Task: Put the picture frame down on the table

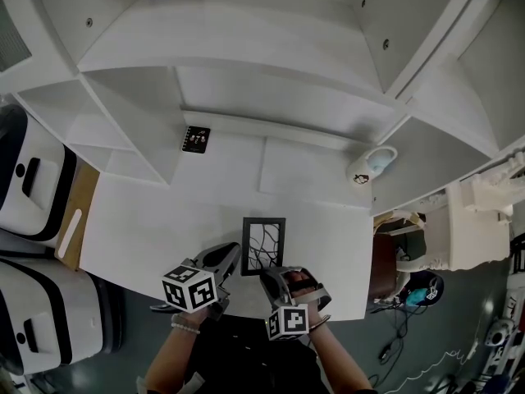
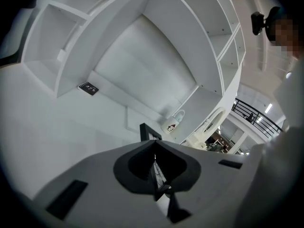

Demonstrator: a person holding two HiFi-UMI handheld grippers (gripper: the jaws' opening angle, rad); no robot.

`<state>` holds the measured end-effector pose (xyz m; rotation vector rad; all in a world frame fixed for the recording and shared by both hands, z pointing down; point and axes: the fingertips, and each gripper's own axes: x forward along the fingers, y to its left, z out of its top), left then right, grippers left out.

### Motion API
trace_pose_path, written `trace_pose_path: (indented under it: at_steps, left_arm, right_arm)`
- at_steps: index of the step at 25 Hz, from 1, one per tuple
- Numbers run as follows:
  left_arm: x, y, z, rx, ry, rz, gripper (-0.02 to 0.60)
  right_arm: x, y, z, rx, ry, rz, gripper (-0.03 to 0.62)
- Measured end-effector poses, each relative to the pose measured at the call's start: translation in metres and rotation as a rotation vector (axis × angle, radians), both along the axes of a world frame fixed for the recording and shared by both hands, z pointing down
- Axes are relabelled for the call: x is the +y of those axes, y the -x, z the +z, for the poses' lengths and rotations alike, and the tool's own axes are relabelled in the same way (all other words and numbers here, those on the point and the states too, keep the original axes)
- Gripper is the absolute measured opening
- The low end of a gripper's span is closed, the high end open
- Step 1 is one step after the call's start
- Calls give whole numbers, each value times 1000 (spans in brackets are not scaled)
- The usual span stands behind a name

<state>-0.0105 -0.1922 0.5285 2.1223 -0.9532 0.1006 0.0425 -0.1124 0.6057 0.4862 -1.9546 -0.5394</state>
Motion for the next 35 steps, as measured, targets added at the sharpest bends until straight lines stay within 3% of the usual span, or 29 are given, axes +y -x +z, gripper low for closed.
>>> trace_pose_path:
  at_steps: [15,22,35]
  left_arm:
    - [4,24,-24,-54,-79,-45,2]
    - [7,35,-37,-31,-91,-86,2]
    - [10,48,-50,-32,-117,-128,3]
  right_arm:
    - [-9,-9,58,69,255,-9,72]
    - [-31,-10,61,96,282,-27,72]
    - [-84,-9,59,44,322,34,72]
